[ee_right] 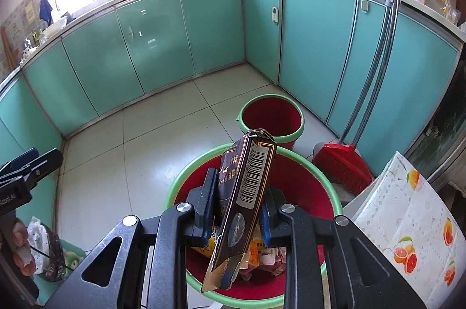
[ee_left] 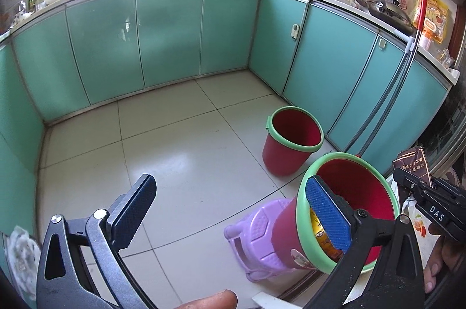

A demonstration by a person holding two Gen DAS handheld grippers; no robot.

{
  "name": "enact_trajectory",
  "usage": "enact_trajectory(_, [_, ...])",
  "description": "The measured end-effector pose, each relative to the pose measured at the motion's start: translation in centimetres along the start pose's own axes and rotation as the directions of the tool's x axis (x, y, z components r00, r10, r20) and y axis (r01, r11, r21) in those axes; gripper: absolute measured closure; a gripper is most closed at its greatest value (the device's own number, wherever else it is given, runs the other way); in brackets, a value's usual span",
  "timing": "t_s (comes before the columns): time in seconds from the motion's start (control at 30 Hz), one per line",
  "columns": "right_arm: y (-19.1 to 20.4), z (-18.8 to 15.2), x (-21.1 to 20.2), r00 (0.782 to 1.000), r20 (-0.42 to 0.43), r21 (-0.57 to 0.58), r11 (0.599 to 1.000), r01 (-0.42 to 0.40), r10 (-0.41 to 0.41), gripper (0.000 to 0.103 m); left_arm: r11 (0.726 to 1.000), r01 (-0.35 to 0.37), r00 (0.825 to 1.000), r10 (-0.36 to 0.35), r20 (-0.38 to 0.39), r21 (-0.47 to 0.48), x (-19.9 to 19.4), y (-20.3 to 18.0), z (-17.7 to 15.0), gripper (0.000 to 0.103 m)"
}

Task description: Collect trash

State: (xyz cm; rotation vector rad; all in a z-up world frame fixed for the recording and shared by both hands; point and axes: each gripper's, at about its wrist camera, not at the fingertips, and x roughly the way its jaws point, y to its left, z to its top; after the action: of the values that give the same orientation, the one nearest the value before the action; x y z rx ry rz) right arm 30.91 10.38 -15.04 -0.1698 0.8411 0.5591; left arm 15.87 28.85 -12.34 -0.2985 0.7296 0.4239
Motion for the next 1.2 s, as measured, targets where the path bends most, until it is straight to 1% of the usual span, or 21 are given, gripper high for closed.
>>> enact_trajectory(0.17, [-0.2,-0.5,2.3,0.999,-0.04,-0.013,1.0,0.027,-0.028,0.081,1.0,-0.003,1.0,0.003,-0.005,-0.011,0.0,0.8,-0.4,0.0])
enact_trajectory(0.3, [-0.4,-1.3,3.3,0.996,-0.066,-0.035,0.998,0.051,-0.054,0.08,1.0,-0.002,1.0,0.002,-0.014,-0.013,0.4,1.2,-0.6,0.0])
enact_trajectory(0.47, [-0.4,-2.2,4.5,0.994,-0.091,-0.052,0.997,0.058,-0.062,0.08,1.0,-0.001,1.0,0.0,-0.022,-0.018,0.7,1.4,-0.9,0.0])
enact_trajectory(0.53, [-0.3,-2.5,5.0,0.992,-0.104,-0.061,0.996,0.069,-0.075,0.075,1.0,0.0,1.0,-0.001,-0.022,-0.013,0.6,1.4,-1.0,0.0])
enact_trajectory(0.57, [-0.3,-2.7,5.1,0.99,-0.108,-0.061,0.995,0.081,-0.087,0.069,1.0,0.002,1.0,-0.002,-0.022,-0.009,0.7,1.4,-0.9,0.0])
enact_trajectory(0.6, [-0.4,-2.8,5.2,0.99,-0.111,-0.056,0.995,0.082,-0.088,0.057,1.0,0.001,1.0,-0.001,-0.024,-0.004,0.7,1.3,-1.0,0.0])
enact_trajectory(0.63, [-0.5,-2.9,5.3,0.99,-0.114,-0.047,0.996,0.078,-0.083,0.049,1.0,0.002,1.0,-0.002,-0.027,-0.001,0.8,1.3,-1.0,0.0])
enact_trajectory(0.67, [-0.6,-3.0,5.3,0.99,-0.114,-0.039,0.996,0.075,-0.079,0.033,1.0,0.003,1.0,-0.003,-0.029,0.0,0.8,1.3,-1.0,0.0])
enact_trajectory(0.7, [-0.8,-3.1,5.2,0.991,-0.11,-0.034,0.997,0.075,-0.078,0.029,1.0,0.004,1.0,-0.004,-0.029,0.0,0.8,1.2,-1.0,0.0])
enact_trajectory(0.8, [-0.8,-3.2,4.7,0.99,-0.105,-0.043,0.995,0.094,-0.098,0.029,1.0,0.003,1.0,-0.003,-0.026,0.004,0.6,0.9,-1.1,0.0])
enact_trajectory(0.9, [-1.2,-3.2,3.3,0.99,-0.087,-0.04,0.993,0.111,-0.114,0.029,1.0,0.016,1.0,-0.016,-0.017,0.01,0.2,0.5,-1.0,0.0])
enact_trajectory(0.97, [-1.5,-3.2,1.7,0.991,-0.065,-0.025,0.993,0.117,-0.118,0.028,0.999,0.024,1.0,-0.024,-0.007,0.026,-0.3,-0.2,-0.9,0.0])
enact_trajectory(1.1, [-2.2,-3.5,-2.8,0.989,-0.004,0.008,0.989,0.148,-0.148,0.028,0.997,0.049,0.998,-0.05,0.023,0.062,-2.3,-2.0,-0.8,0.0])
enact_trajectory(1.2, [-2.7,-3.7,-7.0,0.982,0.057,0.033,0.983,0.181,-0.182,0.028,0.992,0.076,0.995,-0.081,0.052,0.096,-4.3,-3.6,-0.8,0.0])
